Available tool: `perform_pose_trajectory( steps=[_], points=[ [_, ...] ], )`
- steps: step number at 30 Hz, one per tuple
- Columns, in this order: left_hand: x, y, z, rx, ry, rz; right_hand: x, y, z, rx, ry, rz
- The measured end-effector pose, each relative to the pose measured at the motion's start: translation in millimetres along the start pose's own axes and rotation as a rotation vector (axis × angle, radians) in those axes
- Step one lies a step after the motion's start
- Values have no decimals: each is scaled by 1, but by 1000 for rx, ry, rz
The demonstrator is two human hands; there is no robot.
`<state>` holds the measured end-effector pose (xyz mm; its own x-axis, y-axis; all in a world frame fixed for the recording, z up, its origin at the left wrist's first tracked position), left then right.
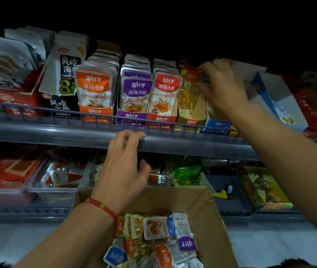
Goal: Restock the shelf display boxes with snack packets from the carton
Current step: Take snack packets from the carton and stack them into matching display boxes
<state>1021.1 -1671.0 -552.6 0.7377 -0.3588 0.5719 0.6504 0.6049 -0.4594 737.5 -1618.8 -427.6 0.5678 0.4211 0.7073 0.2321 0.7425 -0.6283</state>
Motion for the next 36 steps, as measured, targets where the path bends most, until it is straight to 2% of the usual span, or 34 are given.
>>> perform_pose_trajectory(
  steps=[3,6,11,14,16,19,27,31,36],
  points=[
    [-7,7,-1,-17,-12,-62,15,32,0,-14,-98,106],
    [-21,19,-4,-3,-15,-167,27,81,-12,-7,-258,103],
    [-62,48,-13,93,-97,-484,28,166,-44,18,-396,-131],
    [-88,71,-34,235,-126,-708,16,191,-50,41,-440,-372],
    [-104,85,-47,271,-159,-815,10,198,-45,46,-486,-501],
    [-132,98,-55,253,-198,-939,4,200,-34,12,-559,-548],
    [-219,96,-33,42,-211,-1151,2,200,-26,-42,-644,-542],
    [-242,108,-48,-11,-233,-1148,4,202,-21,-59,-677,-529],
    [-227,108,-34,-110,-164,-1120,1,205,-19,-51,-669,-544]
  ],
)
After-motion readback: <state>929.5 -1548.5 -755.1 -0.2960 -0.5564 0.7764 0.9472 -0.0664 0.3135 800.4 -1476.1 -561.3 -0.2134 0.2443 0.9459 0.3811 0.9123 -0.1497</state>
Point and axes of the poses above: each hand's wrist, its own y-axis away from the middle knuckle, its own x-axis out of the back of the hand, z = x × y, the point moved 1 cm from there along -y, towards the middle knuckle, and after that the axes turned 12 degrees about y, right-handed, at the moved point
